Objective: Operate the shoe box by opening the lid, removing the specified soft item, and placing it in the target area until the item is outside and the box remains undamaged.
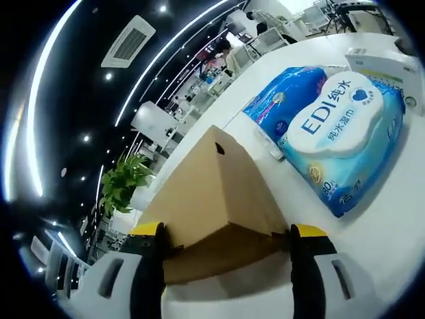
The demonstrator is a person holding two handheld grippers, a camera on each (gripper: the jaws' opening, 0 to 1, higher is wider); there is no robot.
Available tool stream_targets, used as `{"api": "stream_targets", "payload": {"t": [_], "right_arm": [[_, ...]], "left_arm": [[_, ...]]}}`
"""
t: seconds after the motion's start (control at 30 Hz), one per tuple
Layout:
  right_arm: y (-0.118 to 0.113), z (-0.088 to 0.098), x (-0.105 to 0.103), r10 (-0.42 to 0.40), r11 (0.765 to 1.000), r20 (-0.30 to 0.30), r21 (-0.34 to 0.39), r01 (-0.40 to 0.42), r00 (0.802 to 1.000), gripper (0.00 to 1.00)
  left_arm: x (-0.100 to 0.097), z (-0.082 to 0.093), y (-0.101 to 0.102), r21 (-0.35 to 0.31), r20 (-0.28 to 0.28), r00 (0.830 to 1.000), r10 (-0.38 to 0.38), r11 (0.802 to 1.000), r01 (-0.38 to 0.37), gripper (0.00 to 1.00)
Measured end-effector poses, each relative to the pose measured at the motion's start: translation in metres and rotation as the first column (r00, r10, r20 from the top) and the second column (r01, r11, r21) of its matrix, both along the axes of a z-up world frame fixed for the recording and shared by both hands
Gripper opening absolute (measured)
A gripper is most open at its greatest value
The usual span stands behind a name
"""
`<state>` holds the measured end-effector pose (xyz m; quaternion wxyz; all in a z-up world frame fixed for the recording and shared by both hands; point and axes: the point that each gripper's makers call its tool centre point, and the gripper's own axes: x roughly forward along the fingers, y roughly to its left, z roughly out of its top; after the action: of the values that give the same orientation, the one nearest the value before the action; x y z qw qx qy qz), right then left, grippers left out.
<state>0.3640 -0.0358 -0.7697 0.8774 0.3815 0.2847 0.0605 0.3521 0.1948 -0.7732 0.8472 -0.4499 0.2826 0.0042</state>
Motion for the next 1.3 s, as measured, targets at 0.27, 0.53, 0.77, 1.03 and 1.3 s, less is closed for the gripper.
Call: {"api": "stream_targets", "payload": {"t": [0.27,0.53,0.77,1.03,1.3], "right_arm": [[0.0,0.0,-0.001,-0.005,1.0,0.015,-0.005,0.005,1.0,0.75],[-0.001,-0.001,-0.001,0.0,1.0,0.015,-0.006,0.0,1.0,0.75],[-0.001,-0.001,0.001,0.01,1.0,-0.003,0.007,-0.01,1.0,0.76],[-0.012,0.011,0.004,0.044,0.999,-0.035,-0.013,-0.044,0.998,0.63],[-0.016,0.052,0.011,0.157,0.983,0.083,-0.112,-0.147,0.984,0.6]], "left_arm": [[-0.001,-0.001,0.0,0.006,0.009,1.0,0.001,1.0,-0.001,0.74],[-0.001,-0.001,0.0,0.007,0.009,1.0,0.003,1.0,-0.003,0.74],[0.002,-0.002,0.002,0.003,-0.005,1.0,0.001,1.0,-0.001,0.74],[-0.002,0.001,0.003,-0.011,-0.045,0.993,-0.108,0.994,0.108,0.69],[-0.007,0.027,0.01,0.061,0.015,0.99,-0.138,0.989,0.137,0.76]]}}
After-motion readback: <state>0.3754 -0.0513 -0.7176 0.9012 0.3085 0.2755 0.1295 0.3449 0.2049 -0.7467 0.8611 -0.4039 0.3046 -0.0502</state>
